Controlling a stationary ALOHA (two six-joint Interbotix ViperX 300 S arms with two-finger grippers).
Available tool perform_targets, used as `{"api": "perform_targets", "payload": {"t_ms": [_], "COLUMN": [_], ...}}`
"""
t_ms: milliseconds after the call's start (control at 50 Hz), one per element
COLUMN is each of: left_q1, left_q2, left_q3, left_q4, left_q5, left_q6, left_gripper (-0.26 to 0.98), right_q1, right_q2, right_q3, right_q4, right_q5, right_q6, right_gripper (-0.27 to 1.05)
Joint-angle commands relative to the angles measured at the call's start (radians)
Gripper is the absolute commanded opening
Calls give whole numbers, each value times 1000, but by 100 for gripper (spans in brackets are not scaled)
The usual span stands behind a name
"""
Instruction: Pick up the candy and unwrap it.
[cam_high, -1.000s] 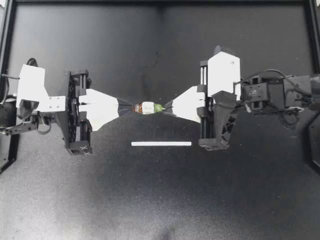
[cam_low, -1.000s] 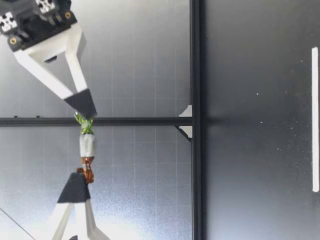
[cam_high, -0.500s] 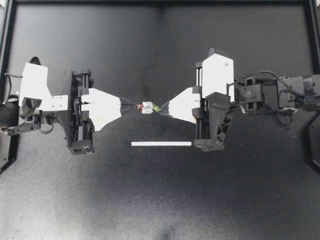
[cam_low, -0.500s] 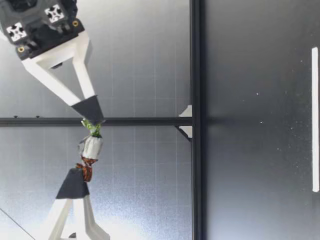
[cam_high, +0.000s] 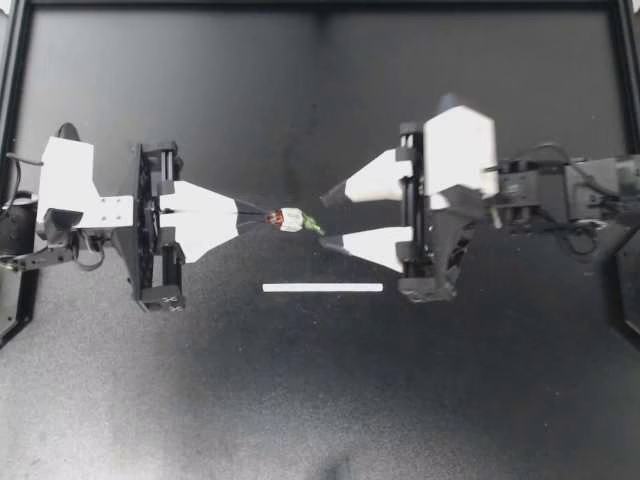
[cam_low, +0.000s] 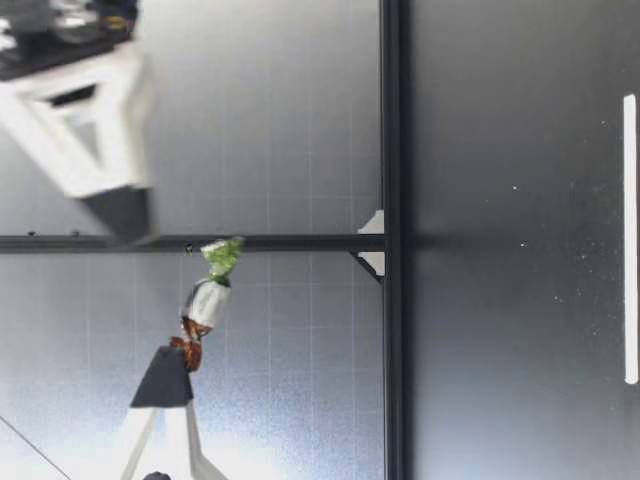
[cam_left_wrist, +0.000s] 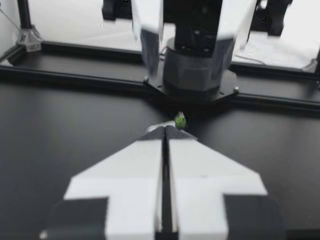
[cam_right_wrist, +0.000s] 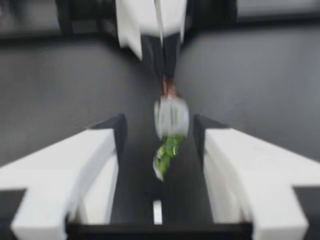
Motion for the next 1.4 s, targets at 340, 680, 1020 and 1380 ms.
{"api": "perform_targets", "payload": {"t_ms": [340,680,1020,1380], "left_q1": [2,2,2,2], "left_q2": [-17,-12,-9,-9], "left_q3": [-25,-25,-25,-15], "left_q4": [61,91,97,104], "left_q5": [-31,-49,-51,-51], "left_q6": [26,34,35,35], "left_gripper": [-19,-19,-19,-19], "right_q1": [-3,-3,-3,-3], "right_q2": [87,124,135,126], "right_q3": [-46,-67,-77,-69], "right_q4": [2,2,3,-8], "right_q5": [-132,-126,-115,-112], "right_q6": [-3,2,37,34], "right_gripper": [54,53,37,-14]}}
